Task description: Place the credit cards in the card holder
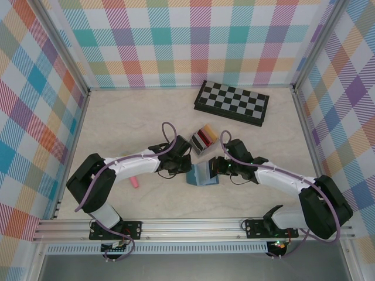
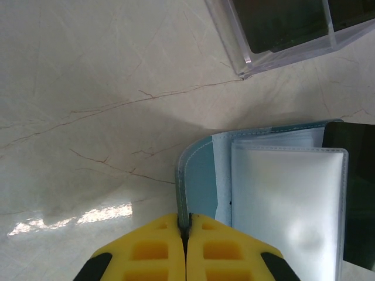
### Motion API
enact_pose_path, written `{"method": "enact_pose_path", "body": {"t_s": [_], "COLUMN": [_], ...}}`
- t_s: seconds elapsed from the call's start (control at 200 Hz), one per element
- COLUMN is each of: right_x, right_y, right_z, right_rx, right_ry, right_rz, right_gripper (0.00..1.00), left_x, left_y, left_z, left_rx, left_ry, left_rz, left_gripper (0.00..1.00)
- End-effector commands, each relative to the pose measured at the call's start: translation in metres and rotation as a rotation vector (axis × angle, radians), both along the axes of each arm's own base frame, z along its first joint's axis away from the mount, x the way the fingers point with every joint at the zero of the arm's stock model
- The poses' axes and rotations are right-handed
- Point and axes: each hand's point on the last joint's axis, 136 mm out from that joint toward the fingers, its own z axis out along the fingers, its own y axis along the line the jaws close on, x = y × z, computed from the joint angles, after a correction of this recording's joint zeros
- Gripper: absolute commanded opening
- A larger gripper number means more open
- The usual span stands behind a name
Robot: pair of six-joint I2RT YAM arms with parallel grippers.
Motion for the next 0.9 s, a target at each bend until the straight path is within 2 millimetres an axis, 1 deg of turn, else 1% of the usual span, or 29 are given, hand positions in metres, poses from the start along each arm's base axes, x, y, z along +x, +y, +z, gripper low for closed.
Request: {"method": "enact_pose_path", "body": {"t_s": [0.0, 0.125, 0.285, 0.465, 0.56, 0.73, 0.795, 0.84, 0.895], "right_x": [0.007, 0.007, 0.006, 0.007, 0.007, 0.003, 0.005, 0.006, 0.007], "right_y": [0.02, 0.026, 0.034, 0.029, 0.026, 0.038, 0.033, 0.026, 0.012], "right_z": [0.025, 0.028, 0.025, 0.014, 0.012, 0.013, 0.008, 0.004, -0.001], "right_rx": [0.1, 0.112, 0.112, 0.047, 0.025, 0.059, 0.015, -0.029, -0.101], "right_ry": [-0.023, -0.023, -0.005, 0.02, 0.02, 0.044, 0.054, 0.067, 0.079], "right_rz": [0.019, 0.035, 0.056, 0.039, 0.036, 0.076, 0.05, 0.021, -0.027], "right_gripper": [0.09, 0.09, 0.09, 0.09, 0.09, 0.09, 0.09, 0.09, 0.09], "left_x": [-0.002, -0.001, -0.001, -0.001, -0.001, -0.002, -0.002, -0.002, -0.002], "left_y": [0.004, 0.002, 0.002, 0.004, 0.004, 0.007, 0.007, 0.007, 0.006], "left_z": [-0.004, -0.004, -0.005, -0.006, -0.007, -0.012, -0.013, -0.013, -0.013], "left_rx": [-0.007, -0.014, -0.017, -0.011, -0.006, 0.004, 0.004, 0.003, 0.0], "left_ry": [0.021, 0.017, 0.018, 0.017, 0.019, 0.026, 0.027, 0.027, 0.028], "left_rz": [0.009, 0.011, 0.013, 0.018, 0.018, 0.022, 0.023, 0.023, 0.022], "left_gripper": [0.0, 0.0, 0.0, 0.0, 0.0, 0.0, 0.0, 0.0, 0.0]}}
